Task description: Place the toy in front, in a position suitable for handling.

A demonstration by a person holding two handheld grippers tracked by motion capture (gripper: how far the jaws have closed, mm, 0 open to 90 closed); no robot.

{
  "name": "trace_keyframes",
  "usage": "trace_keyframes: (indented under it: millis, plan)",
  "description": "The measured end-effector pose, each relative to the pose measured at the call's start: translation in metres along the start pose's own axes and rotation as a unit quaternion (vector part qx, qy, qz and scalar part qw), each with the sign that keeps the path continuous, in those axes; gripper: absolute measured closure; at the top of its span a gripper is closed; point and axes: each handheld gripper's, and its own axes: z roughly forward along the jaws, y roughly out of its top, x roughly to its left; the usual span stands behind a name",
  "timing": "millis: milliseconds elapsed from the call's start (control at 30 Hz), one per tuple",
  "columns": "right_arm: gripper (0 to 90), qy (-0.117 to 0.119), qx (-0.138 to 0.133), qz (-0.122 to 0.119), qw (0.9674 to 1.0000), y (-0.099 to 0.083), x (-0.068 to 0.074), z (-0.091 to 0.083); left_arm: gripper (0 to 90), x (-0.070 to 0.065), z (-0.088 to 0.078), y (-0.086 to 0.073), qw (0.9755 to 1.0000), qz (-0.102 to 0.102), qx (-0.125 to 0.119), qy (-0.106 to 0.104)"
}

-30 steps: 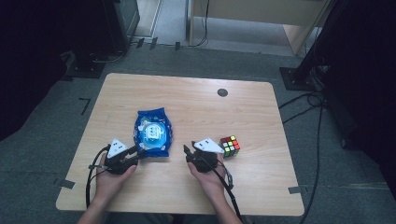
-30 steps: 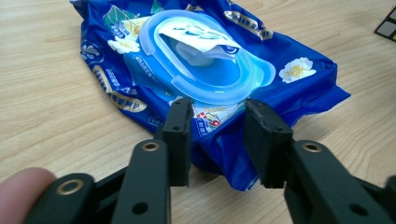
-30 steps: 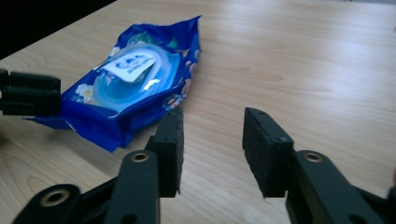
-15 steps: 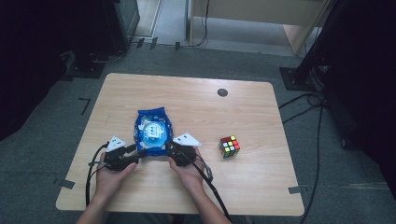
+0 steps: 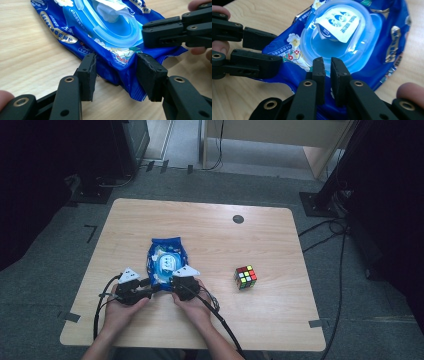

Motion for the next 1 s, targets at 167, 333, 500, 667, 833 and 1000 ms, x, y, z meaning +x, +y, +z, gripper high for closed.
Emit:
trace_keyframes:
  millis: [167,333,500,667,833,1000]
  plan:
    - [84.0,0.001,0.011,0.002,0.9999,-0.005,-0.001,-0.007,51.0,-0.006,0.002,-0.002,0.9999,0.011,0.009,-0.004]
    - [80.4,0.025,-0.003,0.023,0.9994,-0.005,-0.006,-0.013,53.3,-0.010,0.003,-0.003,0.9995,0.030,0.009,0.008]
    - [84.7,0.010,-0.001,0.017,0.9998,0.003,-0.007,-0.010,53.4,-0.011,0.004,-0.003,0.9994,0.030,0.008,0.012]
    - [83.7,0.006,0.009,0.009,0.9999,0.006,-0.005,-0.002,53.5,-0.011,0.004,-0.003,0.9993,0.033,0.009,0.014]
    - [77.8,-0.001,-0.020,0.021,0.9996,0.013,-0.006,0.000,53.5,-0.012,0.004,-0.002,0.9992,0.035,0.009,0.014]
    - [61.8,-0.026,-0.032,0.010,0.9991,0.018,-0.004,0.004,53.6,-0.012,0.005,-0.002,0.9991,0.038,0.010,0.016]
